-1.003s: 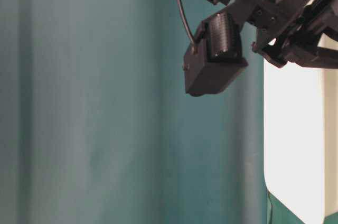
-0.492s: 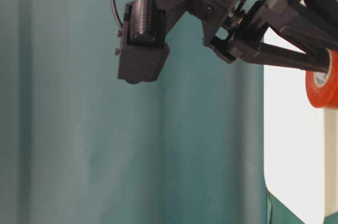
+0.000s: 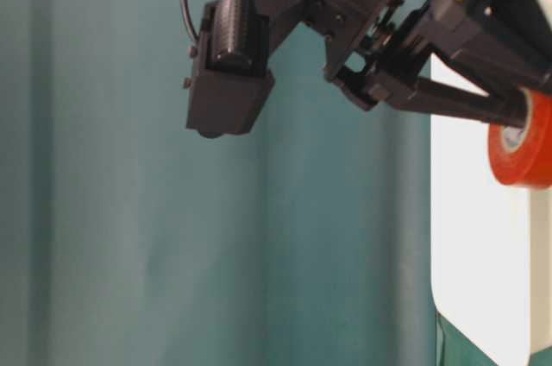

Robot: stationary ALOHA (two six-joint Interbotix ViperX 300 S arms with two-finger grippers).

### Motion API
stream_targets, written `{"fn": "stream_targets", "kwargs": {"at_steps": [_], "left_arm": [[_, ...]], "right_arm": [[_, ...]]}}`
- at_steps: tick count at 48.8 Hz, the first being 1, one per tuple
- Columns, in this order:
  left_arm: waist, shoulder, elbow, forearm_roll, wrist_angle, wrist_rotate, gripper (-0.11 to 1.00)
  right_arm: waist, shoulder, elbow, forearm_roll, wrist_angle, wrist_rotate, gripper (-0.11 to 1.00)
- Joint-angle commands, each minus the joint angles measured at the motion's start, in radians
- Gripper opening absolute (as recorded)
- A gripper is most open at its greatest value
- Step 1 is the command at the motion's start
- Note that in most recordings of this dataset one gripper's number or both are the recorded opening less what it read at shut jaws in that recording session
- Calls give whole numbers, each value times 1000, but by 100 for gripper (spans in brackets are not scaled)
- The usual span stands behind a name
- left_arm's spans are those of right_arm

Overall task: Put the tape into the white case with the right arm.
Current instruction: 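Lift the red tape and carry it into the white tray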

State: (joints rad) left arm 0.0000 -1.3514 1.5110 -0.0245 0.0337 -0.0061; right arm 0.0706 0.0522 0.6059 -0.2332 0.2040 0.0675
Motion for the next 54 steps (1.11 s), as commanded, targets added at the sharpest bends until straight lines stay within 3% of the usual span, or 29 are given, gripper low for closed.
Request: {"fn": "stream_targets", "kwargs": {"at_steps": [1, 12, 31, 54], "left_arm": [[2, 6, -14, 0, -5, 0, 0], [2, 6, -14, 0, -5, -2, 0], [2, 6, -12, 0, -5, 0, 0], [2, 6, -9, 0, -5, 0, 0]], "right_arm": [[-21, -29, -20, -23, -26, 2, 2], [-101, -28, -37, -38, -55, 2, 2], [-308, -28, -55, -38, -91, 2, 2], [-417, 25, -81, -38, -86, 2, 2]]}}
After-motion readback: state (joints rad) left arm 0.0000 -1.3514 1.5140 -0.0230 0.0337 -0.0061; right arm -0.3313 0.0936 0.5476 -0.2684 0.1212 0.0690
